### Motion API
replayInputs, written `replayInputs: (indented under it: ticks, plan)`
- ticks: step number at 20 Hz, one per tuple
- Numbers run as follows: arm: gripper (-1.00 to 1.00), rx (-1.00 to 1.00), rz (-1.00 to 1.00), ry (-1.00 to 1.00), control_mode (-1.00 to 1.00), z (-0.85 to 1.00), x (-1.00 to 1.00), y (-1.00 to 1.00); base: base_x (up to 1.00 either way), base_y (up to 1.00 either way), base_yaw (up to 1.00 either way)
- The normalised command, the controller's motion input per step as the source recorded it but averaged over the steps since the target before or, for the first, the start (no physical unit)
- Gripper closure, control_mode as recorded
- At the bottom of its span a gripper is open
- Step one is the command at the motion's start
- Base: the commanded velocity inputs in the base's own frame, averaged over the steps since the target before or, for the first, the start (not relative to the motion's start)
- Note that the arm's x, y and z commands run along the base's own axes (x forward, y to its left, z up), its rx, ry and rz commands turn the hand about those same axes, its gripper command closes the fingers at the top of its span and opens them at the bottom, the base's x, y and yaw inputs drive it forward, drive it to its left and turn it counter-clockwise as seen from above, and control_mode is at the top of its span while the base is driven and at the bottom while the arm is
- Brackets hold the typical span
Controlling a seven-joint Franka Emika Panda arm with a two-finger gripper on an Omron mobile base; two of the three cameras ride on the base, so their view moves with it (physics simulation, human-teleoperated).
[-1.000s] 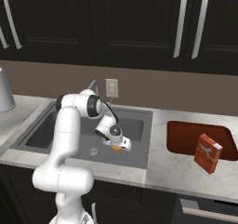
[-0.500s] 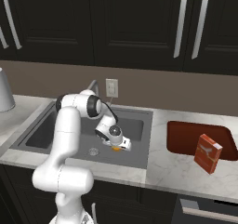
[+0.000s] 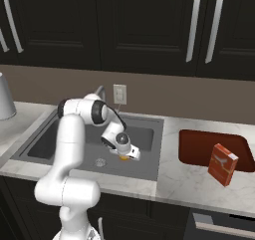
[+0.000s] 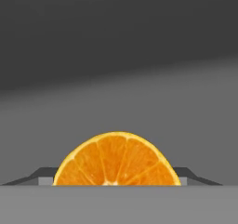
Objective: Pick up all produce items and place them in the sink. Turn on the sink faucet to wash them. Then turn the sink off and put them in the tray.
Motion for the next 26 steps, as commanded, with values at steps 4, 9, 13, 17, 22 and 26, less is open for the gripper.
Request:
replayInputs:
  ticks: [4, 9, 13, 17, 22, 26]
  plan:
    - [1.0, 0.03, -0.04, -0.04, -1.0, 0.44, -0.19, -0.12, 0.0, 0.0, 0.0]
    - [1.0, 0.03, -0.03, -0.09, -1.0, 0.45, -0.17, -0.16, 0.0, 0.0, 0.0]
    - [1.0, 0.03, -0.03, -0.08, -1.0, 0.62, -0.22, -0.2, 0.0, 0.0, 0.0]
    - [1.0, 0.01, -0.06, -0.06, -1.0, 0.74, -0.11, -0.14, 0.0, 0.0, 0.0]
    - [1.0, 0.0, -0.08, -0.02, -1.0, 0.8, -0.11, -0.16, 0.0, 0.0, 0.0]
    - [1.0, 0.01, -0.11, 0.0, -1.0, 0.81, -0.11, -0.17, 0.0, 0.0, 0.0]
